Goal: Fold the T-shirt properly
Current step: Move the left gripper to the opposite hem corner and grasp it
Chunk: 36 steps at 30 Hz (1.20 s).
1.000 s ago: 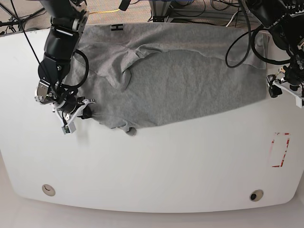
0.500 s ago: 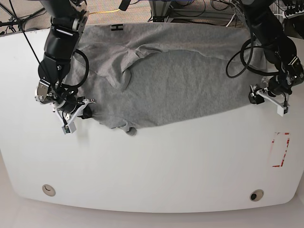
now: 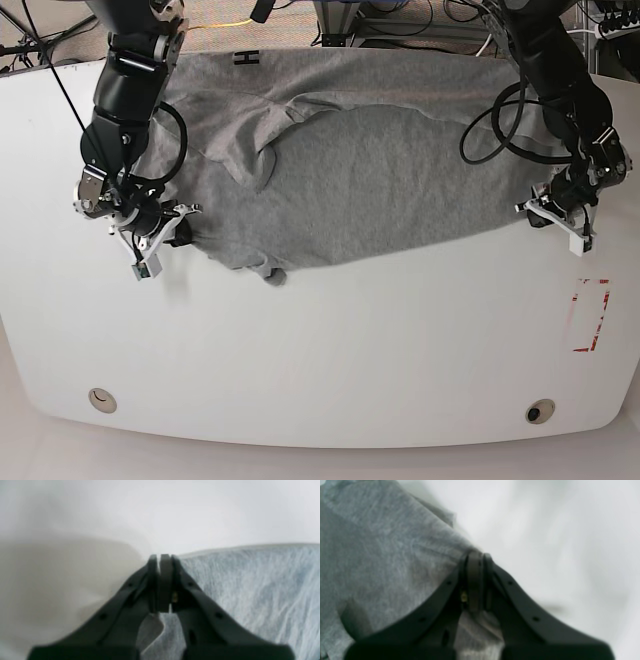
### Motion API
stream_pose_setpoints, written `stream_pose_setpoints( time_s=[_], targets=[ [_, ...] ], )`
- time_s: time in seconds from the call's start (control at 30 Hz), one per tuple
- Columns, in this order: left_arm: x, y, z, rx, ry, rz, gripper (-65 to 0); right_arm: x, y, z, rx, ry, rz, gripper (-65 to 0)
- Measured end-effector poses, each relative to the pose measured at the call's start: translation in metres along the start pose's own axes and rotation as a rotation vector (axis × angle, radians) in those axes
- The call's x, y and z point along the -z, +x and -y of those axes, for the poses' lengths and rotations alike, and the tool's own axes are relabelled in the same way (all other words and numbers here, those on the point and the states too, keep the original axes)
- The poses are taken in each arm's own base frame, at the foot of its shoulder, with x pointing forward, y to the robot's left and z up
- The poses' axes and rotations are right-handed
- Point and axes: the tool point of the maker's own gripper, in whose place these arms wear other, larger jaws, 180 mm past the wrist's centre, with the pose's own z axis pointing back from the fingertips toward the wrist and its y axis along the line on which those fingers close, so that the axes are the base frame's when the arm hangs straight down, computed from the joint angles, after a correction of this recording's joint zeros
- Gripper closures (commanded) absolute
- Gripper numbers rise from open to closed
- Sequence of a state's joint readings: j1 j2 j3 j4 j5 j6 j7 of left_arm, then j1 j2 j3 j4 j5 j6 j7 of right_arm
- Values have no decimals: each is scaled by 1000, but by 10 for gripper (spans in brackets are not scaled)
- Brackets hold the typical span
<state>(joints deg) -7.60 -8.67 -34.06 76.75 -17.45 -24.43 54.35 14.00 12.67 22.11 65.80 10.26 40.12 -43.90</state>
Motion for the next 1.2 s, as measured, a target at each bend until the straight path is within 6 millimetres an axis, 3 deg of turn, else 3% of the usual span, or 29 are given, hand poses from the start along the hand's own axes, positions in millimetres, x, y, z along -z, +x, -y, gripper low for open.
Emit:
stream_pose_setpoints(
  time_s=[0.1, 0.3, 0.5, 0.87, 1.07, 1.2],
  targets=[
    [-3, 0, -1, 9, 8, 4, 0, -5, -2, 0, -20, -12, 0, 0],
    [-26, 28, 12, 167, -16, 97, 0, -24, 3, 2, -97, -67, -31, 0],
    [-38, 31, 18, 258, -26, 123, 0, -49, 22, 0, -178, -124, -2, 0],
    [-55, 20, 22, 392, -35, 119, 0, -98, 25, -20, -251, -181, 39, 0],
    [-72, 18, 18, 424, 1, 135, 0, -117, 2, -30, -254, -173, 1, 0],
    [-72, 13, 16, 426, 3, 124, 0, -116, -13, -37, -241, -141, -19, -70]
  ],
)
